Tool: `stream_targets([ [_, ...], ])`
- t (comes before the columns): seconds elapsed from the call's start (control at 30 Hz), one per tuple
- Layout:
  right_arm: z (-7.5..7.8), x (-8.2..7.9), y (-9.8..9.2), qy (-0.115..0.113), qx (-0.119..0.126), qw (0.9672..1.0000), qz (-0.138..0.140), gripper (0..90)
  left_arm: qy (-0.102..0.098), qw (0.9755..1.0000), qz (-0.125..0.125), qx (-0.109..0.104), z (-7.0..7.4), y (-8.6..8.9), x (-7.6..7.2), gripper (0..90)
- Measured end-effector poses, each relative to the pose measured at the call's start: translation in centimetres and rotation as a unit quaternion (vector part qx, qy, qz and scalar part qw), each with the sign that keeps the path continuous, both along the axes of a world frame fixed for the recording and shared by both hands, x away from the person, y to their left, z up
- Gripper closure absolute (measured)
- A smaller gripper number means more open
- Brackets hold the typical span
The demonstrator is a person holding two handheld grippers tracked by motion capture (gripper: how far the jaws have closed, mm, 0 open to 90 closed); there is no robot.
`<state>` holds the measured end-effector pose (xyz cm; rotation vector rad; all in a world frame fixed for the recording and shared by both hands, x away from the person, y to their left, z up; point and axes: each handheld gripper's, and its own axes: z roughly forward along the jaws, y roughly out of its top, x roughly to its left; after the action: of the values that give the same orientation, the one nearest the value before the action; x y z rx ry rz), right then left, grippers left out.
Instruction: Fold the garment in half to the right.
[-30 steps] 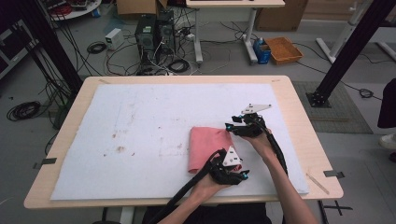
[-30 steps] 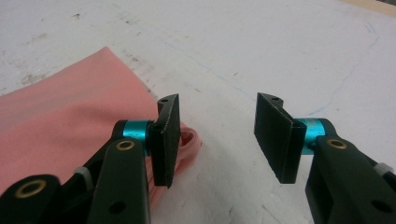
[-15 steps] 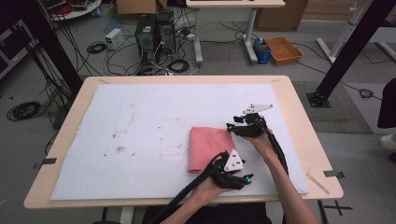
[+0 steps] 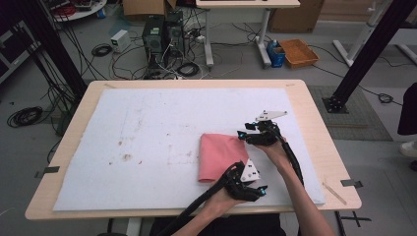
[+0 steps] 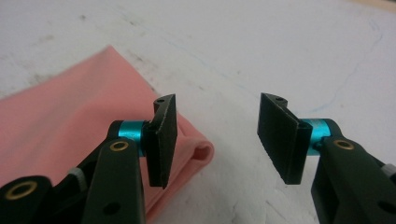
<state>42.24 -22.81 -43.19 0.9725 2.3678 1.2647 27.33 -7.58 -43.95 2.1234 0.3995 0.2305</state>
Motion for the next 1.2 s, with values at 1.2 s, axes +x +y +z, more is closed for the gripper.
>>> stream_targets([
  [1.2, 1.0, -1.9, -2.7, -0.027, 0.012, 0.9983, -0.05, 21.3, -0.044, 0.9814, 0.187, -0.009, 4.7, 18.7, 5.6, 25.0],
])
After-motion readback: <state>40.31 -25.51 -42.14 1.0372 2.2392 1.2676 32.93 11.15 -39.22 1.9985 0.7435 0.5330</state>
